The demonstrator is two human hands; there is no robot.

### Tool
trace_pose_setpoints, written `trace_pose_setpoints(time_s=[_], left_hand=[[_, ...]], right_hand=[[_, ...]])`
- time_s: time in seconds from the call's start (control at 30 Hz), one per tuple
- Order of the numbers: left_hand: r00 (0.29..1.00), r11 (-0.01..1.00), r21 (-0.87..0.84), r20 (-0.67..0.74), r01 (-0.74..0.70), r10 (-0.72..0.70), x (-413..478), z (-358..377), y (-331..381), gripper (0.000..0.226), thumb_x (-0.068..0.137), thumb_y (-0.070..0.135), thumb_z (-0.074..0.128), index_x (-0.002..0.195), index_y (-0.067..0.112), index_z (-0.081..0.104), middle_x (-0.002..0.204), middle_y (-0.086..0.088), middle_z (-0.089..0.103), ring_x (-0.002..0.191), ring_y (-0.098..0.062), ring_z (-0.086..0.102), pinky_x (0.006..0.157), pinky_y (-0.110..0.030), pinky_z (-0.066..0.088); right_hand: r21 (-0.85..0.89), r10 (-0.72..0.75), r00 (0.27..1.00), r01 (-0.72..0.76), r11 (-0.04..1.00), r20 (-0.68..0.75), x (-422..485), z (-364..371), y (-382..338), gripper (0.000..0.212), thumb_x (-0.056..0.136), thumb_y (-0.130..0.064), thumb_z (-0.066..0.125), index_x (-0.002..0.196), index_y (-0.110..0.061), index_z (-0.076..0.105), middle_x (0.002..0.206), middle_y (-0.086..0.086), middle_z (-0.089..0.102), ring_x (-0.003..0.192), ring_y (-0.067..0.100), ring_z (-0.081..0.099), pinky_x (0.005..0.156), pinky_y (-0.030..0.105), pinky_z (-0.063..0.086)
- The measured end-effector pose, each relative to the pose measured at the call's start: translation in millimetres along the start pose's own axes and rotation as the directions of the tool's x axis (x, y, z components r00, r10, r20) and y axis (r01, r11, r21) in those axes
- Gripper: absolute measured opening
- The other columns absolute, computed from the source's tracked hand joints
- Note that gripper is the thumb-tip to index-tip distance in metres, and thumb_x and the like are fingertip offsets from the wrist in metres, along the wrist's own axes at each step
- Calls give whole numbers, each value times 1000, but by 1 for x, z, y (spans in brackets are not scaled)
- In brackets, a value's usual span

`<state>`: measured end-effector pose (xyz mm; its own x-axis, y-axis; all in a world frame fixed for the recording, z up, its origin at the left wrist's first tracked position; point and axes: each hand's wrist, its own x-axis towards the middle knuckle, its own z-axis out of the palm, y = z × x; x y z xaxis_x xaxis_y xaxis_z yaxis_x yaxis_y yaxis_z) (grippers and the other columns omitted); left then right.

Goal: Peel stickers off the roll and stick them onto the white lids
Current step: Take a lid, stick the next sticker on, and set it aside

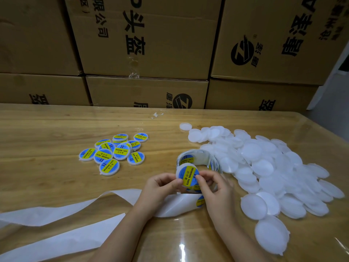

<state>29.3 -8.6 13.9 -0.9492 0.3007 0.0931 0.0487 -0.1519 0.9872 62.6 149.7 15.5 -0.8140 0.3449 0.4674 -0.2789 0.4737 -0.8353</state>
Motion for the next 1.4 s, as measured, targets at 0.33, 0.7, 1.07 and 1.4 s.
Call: trace_pose_setpoints(time_s=[0.33,0.7,1.07,1.4], left_hand=[[1000,1000,20,-9,-3,3,0,1,0,14,71,29,71,80,20,77,78,-6,74,73,-11,69,71,-22,55],[1000,999,17,0,-30,30,-1,2,-1,7,68,23,73,71,19,76,73,-3,73,72,-10,68,70,-22,53],[995,997,15,52,-80,80,-1,2,0,5,69,16,72,64,17,73,71,1,70,71,-9,64,70,-19,49],[996,998,-26,73,-50,52,-1,-1,0,8,71,18,70,64,18,73,70,1,70,72,-9,66,70,-19,50]], right_hand=[[-97,-31,999,29,995,-17,0,0,-2,11,79,-18,75,78,-26,68,69,-10,62,69,9,56,82,53,47],[-272,-97,994,81,959,-49,-2,2,-5,13,77,-17,79,78,-24,68,64,-15,59,65,5,56,86,32,31],[-376,-170,985,144,915,-36,-2,1,-1,8,77,-34,66,79,-26,66,63,-16,57,69,3,51,84,34,30],[-423,-135,991,118,898,-10,-1,-1,3,23,77,-37,76,93,-25,65,67,-15,59,74,9,55,87,34,31]])
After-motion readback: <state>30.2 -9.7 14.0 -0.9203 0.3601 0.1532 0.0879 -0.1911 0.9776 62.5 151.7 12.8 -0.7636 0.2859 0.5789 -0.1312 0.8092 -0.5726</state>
